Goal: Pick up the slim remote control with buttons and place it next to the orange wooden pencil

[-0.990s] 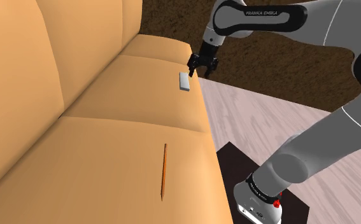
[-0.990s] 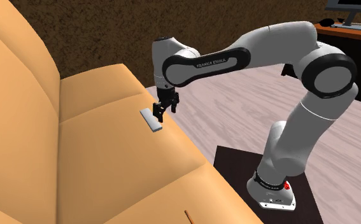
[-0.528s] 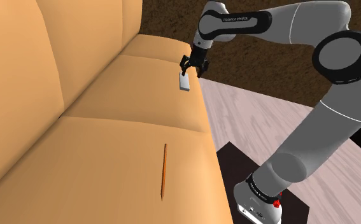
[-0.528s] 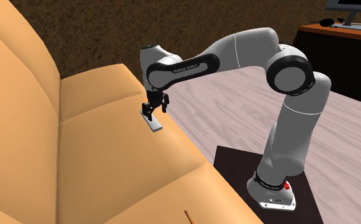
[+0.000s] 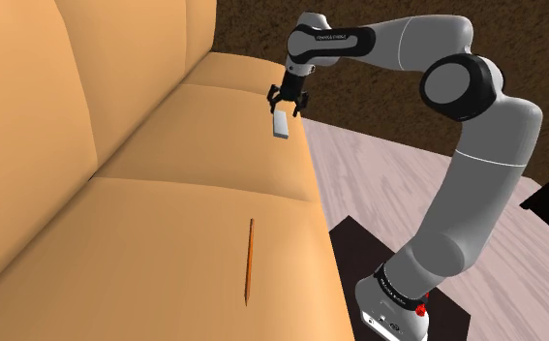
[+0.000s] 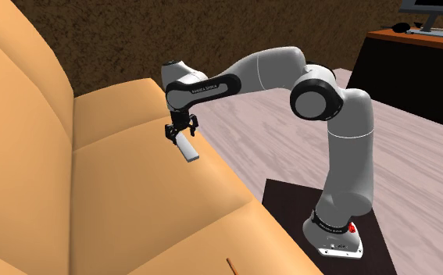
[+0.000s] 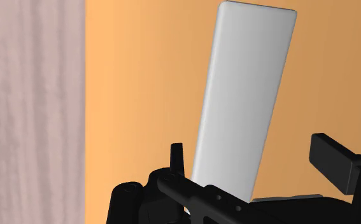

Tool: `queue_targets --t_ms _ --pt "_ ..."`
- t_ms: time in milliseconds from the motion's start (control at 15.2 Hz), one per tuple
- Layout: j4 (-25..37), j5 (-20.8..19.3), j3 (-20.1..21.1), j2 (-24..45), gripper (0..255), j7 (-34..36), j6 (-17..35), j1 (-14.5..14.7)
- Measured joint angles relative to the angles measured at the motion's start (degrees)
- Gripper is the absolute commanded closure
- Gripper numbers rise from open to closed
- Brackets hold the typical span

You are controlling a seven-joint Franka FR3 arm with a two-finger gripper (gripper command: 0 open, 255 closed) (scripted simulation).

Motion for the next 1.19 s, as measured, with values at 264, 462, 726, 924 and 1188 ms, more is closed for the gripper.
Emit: queue_targets --t_ms 264,462,726,924,1188 --pt "-1.52 0.0 -0.08 0.99 0 0.08 2.49 -0.09" --pt "-3.32 -0.01 -0.11 1.32 0 0.06 4.62 -0.13" --pt "-3.34 -0.01 -0.08 1.64 0 0.15 4.97 -0.06" --pt "-3.34 -0.01 -0.08 1.65 255 0.16 5.0 -0.06" --pt "-3.32 -0.01 -0.08 1.63 255 0.16 4.99 -0.06"
